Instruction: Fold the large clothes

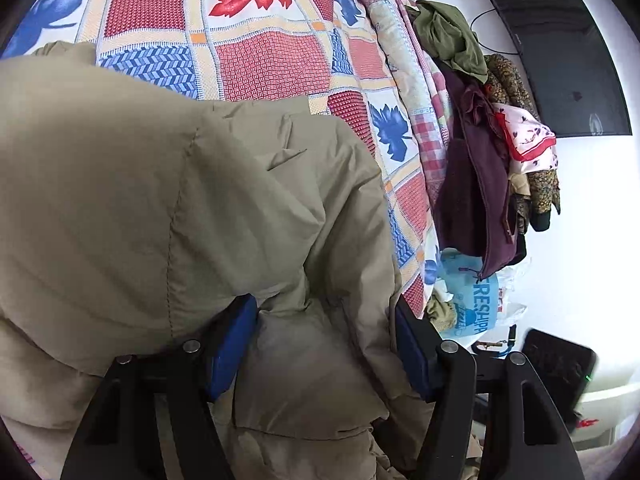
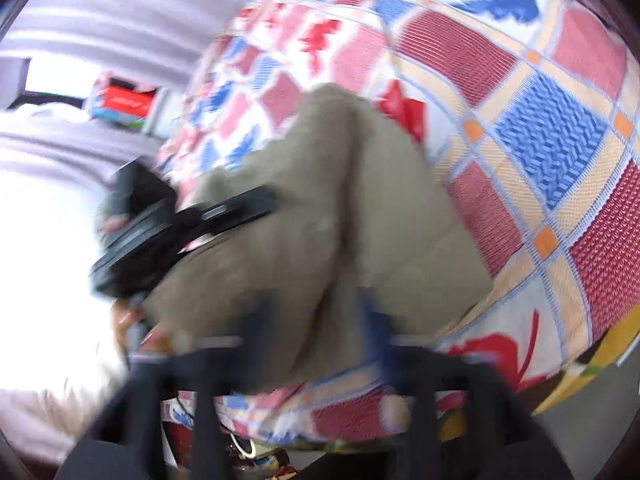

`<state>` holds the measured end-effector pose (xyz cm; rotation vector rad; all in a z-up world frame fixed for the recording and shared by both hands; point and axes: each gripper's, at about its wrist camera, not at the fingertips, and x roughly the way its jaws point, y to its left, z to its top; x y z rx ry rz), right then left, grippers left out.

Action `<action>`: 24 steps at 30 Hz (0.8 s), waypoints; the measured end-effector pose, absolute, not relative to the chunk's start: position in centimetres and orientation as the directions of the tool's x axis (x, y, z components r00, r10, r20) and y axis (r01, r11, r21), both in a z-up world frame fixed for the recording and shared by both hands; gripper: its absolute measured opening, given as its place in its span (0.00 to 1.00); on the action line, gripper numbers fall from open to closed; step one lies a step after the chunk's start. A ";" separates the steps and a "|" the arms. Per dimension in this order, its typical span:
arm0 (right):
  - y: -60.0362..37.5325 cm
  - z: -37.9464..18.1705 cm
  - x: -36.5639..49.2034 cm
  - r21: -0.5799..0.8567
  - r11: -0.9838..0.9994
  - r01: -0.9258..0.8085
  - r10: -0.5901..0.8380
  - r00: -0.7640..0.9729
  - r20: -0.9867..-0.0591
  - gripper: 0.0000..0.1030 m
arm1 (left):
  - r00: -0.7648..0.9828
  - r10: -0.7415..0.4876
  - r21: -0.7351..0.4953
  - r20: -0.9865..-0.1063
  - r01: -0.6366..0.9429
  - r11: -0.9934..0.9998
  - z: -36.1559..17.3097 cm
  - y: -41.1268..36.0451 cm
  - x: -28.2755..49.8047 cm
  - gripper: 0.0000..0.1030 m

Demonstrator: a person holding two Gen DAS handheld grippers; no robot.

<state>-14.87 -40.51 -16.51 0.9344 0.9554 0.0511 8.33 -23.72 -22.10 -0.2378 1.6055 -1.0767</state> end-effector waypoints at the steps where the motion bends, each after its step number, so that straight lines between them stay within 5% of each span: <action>1: -40.0 -16.0 -15.0 0.719 0.622 0.311 0.455 0.604 -0.655 0.81 | -0.345 -0.645 -0.729 -0.682 0.388 0.563 -21.9 -23.9 8.3 0.65; 5: -37.0 -15.2 -12.9 0.711 0.661 0.239 0.492 0.578 -0.651 0.81 | -0.325 -0.625 -0.698 -0.710 0.442 0.563 -20.9 -24.6 8.1 0.65; 8: -35.3 -16.2 -10.8 0.564 0.760 0.323 0.343 0.537 -0.771 0.78 | -0.249 -0.640 -0.663 -0.727 0.495 0.561 -18.4 -23.8 8.4 0.65; 9: -35.4 -16.6 -10.4 0.526 0.774 0.353 0.298 0.530 -0.794 0.66 | -0.195 -0.647 -0.638 -0.737 0.519 0.570 -17.4 -23.1 8.6 0.65; 10: -35.9 -17.0 -10.2 0.490 0.780 0.390 0.255 0.516 -0.817 0.39 | -0.133 -0.650 -0.605 -0.748 0.540 0.586 -16.5 -22.2 9.0 0.65; 13: -37.8 -18.0 -11.0 0.491 0.734 0.469 0.227 0.512 -0.828 0.21 | 0.112 -0.624 -0.474 -0.773 0.551 0.686 -14.4 -18.3 10.5 0.65; 17: -38.7 -17.9 -12.0 0.479 0.742 0.469 0.216 0.509 -0.833 0.16 | 0.286 -0.478 -0.327 -0.831 0.444 0.834 -16.2 -14.0 13.3 0.65; 24: -39.4 -17.0 -12.3 0.387 0.812 0.436 0.133 0.507 -0.851 0.13 | 0.261 -0.477 -0.342 -0.839 0.430 0.836 -19.6 -16.5 14.1 0.65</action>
